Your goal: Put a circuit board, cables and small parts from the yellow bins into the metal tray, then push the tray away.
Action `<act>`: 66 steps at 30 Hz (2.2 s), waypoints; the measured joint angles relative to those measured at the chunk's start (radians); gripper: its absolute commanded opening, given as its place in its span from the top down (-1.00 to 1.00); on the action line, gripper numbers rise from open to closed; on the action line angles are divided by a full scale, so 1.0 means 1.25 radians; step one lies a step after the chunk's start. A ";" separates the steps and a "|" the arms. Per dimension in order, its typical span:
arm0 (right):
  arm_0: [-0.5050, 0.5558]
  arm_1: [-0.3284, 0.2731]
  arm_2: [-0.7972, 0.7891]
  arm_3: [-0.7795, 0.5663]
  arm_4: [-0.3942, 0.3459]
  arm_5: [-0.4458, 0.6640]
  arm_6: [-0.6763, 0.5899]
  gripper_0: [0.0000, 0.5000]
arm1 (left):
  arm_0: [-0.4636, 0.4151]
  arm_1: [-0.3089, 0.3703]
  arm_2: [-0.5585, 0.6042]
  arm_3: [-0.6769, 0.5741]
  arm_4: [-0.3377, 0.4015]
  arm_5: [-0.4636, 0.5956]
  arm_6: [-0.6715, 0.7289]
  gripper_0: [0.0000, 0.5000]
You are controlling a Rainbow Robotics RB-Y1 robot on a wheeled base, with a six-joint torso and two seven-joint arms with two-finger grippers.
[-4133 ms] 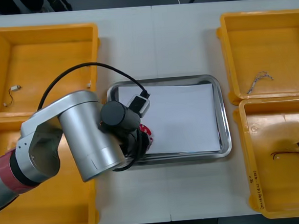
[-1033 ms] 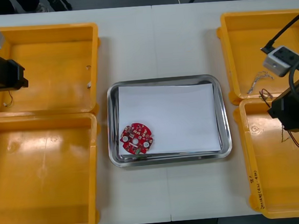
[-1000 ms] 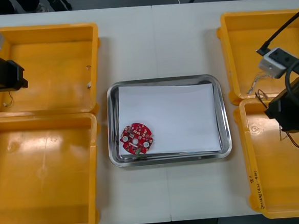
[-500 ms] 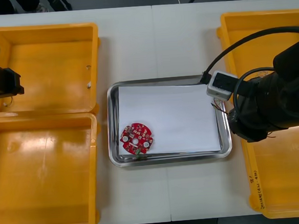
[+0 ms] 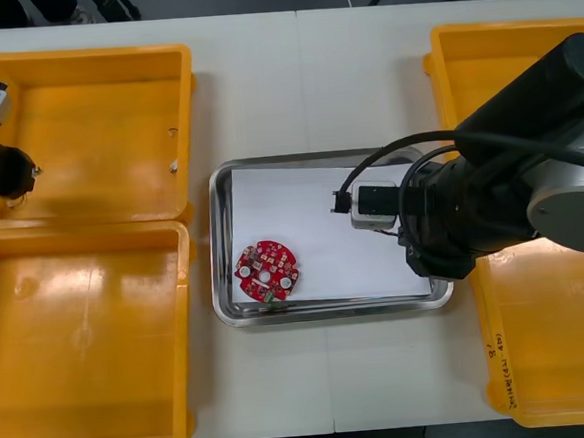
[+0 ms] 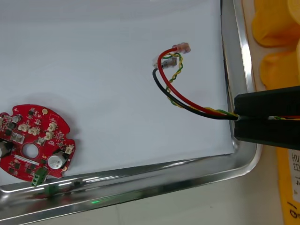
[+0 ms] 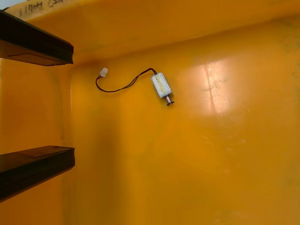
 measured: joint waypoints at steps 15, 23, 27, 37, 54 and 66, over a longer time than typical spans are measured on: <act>-0.013 0.043 0.164 0.072 0.166 -0.061 0.094 1.00 | 0.000 0.000 -0.057 0.099 0.001 -0.095 0.000 -1.00; -0.013 0.058 0.238 0.119 0.231 -0.089 0.094 1.00 | 0.000 0.000 -0.075 0.131 0.002 -0.136 0.000 -1.00; -0.013 0.071 0.256 0.150 0.235 -0.100 0.094 1.00 | 0.000 0.000 -0.079 0.135 0.002 -0.141 0.000 -1.00; -0.013 0.100 0.283 0.218 0.277 -0.168 0.095 1.00 | 0.001 0.000 -0.079 0.158 0.014 -0.173 0.000 -1.00; -0.013 0.104 0.285 0.241 0.306 -0.192 0.095 -0.81 | 0.001 0.000 -0.079 0.172 0.028 -0.192 0.000 -1.00; -0.013 0.105 0.285 0.240 0.309 -0.192 0.095 -1.00 | 0.001 0.000 -0.079 0.190 0.035 -0.210 0.000 -0.49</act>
